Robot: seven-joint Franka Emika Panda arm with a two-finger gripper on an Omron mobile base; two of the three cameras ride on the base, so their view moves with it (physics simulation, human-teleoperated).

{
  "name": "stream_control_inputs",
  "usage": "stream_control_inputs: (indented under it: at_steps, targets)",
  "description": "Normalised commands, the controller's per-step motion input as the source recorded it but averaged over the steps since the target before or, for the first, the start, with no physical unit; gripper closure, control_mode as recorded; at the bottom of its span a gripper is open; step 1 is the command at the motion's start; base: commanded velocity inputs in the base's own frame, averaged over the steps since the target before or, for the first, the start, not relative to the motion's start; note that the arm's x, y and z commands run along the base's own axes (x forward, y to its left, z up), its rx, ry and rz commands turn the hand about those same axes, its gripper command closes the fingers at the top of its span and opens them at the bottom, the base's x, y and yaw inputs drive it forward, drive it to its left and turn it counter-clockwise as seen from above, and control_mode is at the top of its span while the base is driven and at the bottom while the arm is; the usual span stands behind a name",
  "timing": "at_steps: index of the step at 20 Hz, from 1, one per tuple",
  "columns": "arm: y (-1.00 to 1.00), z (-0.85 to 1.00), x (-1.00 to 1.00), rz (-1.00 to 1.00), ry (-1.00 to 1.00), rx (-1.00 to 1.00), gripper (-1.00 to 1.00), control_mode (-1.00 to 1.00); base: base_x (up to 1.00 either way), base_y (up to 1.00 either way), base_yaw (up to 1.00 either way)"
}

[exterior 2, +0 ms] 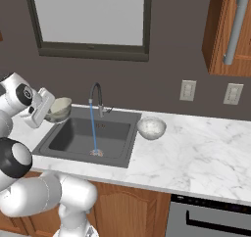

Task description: Rinse each bowl for a few seconds and place them down in the sink or on the counter.

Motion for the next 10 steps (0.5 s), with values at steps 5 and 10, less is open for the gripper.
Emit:
stream_control_inputs:
  at_steps: [5,10]
  targets:
    - [-0.14,-0.2,0.01,-0.07,0.01,0.0,1.0,-1.0,0.0,0.0,0.0]
    - [-0.14,-0.11,0.04,-0.06,0.0,0.0,1.0,-1.0,0.0,0.0,0.0]
